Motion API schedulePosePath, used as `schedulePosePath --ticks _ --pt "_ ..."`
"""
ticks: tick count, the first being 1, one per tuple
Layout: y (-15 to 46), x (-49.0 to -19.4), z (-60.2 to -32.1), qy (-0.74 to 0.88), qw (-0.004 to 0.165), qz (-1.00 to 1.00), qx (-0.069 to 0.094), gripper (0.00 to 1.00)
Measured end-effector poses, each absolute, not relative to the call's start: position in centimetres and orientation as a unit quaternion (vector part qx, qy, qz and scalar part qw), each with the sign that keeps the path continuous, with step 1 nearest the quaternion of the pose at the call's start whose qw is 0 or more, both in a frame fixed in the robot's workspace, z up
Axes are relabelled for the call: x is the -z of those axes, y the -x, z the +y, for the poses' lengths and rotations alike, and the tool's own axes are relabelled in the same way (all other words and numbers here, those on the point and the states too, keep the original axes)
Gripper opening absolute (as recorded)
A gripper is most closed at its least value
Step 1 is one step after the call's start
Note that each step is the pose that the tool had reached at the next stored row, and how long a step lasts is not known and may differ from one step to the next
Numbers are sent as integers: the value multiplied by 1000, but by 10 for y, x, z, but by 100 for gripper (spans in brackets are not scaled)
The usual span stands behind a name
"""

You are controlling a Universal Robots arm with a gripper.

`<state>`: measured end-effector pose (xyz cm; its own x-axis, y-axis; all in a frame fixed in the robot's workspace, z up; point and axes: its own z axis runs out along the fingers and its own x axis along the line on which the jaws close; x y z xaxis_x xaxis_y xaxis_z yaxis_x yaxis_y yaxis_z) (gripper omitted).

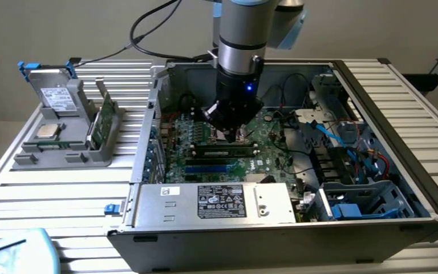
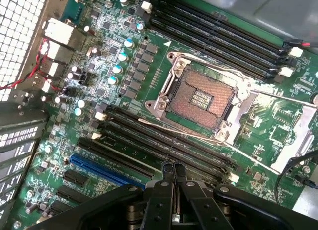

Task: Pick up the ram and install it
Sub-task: 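Press down the ram until it locks into place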

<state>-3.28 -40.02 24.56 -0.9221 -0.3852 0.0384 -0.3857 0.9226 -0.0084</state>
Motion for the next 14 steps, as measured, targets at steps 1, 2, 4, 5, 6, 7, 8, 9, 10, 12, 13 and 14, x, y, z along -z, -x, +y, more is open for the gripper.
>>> schedulePosePath --ticks 1,2,4,5,6,7,8,9,10,12,13,14 --pt "33 -245 -400 -190 18 -982 -8 11" --pt "33 -245 -400 -183 18 -983 -8 11" --pt "33 -245 -400 -170 18 -985 -8 11" --pt "33 -245 -400 -163 18 -986 -8 11" --pt "33 -245 -400 -157 18 -987 -7 11" --pt "33 -244 -400 -150 18 -989 -7 11" --pt "33 -244 -400 -142 18 -990 -7 11" --pt "33 -244 -400 -135 18 -991 -7 11" --pt "33 -244 -400 -128 18 -992 -7 11" --pt "33 -244 -400 -114 18 -993 -7 11" --pt "33 -243 -400 -107 18 -994 -7 11" --pt "33 -243 -400 -99 18 -995 -6 11"
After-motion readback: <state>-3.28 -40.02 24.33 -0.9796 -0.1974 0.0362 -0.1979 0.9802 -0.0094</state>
